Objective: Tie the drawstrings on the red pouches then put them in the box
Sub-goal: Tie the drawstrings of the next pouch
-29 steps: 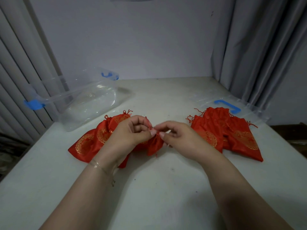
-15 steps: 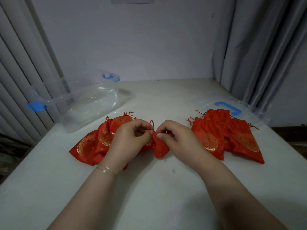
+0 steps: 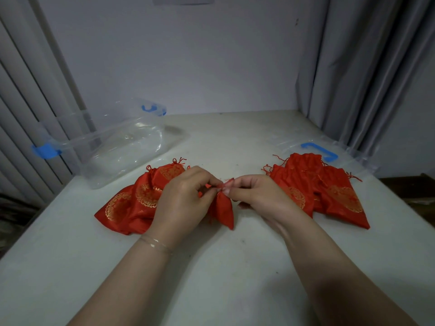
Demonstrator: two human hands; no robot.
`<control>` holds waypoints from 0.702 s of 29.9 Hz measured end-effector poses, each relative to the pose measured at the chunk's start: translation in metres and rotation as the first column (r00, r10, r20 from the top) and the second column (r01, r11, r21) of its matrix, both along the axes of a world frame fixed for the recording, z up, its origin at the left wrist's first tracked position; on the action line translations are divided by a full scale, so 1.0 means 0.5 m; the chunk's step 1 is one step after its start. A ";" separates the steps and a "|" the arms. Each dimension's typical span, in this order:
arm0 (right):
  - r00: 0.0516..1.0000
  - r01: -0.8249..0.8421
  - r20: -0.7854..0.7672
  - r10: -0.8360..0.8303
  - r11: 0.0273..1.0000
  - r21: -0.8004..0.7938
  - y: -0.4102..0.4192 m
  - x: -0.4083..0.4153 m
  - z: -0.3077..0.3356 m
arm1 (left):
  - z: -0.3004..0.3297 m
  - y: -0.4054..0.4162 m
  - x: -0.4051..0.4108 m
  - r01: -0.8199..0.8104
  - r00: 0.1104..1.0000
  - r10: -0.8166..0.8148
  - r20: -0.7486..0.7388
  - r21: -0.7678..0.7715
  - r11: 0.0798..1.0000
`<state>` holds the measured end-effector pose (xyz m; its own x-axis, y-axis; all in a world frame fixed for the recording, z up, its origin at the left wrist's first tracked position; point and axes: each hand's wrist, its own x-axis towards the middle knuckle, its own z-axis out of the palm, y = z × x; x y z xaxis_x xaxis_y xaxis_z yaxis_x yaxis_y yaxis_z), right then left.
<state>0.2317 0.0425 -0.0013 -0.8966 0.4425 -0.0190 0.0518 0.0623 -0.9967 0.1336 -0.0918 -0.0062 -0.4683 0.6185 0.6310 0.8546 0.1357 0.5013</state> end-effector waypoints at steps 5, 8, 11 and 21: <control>0.999 -0.025 0.028 0.026 0.999 -0.038 -0.002 0.000 0.000 | -0.001 0.001 0.001 0.038 0.996 -0.039 0.081 0.023 0.999; 1.000 0.020 0.013 -0.020 0.999 -0.028 -0.007 -0.002 0.005 | 0.006 0.003 0.012 0.057 0.955 -0.066 0.290 0.039 0.998; 0.998 0.059 -0.014 -0.059 0.998 -0.020 -0.007 -0.003 0.009 | 0.010 0.004 0.017 0.051 0.918 -0.072 0.389 0.063 0.997; 0.981 0.180 -0.113 -0.154 0.945 0.273 0.002 -0.008 -0.003 | 0.020 -0.005 0.021 0.097 0.942 -0.143 0.303 0.160 0.982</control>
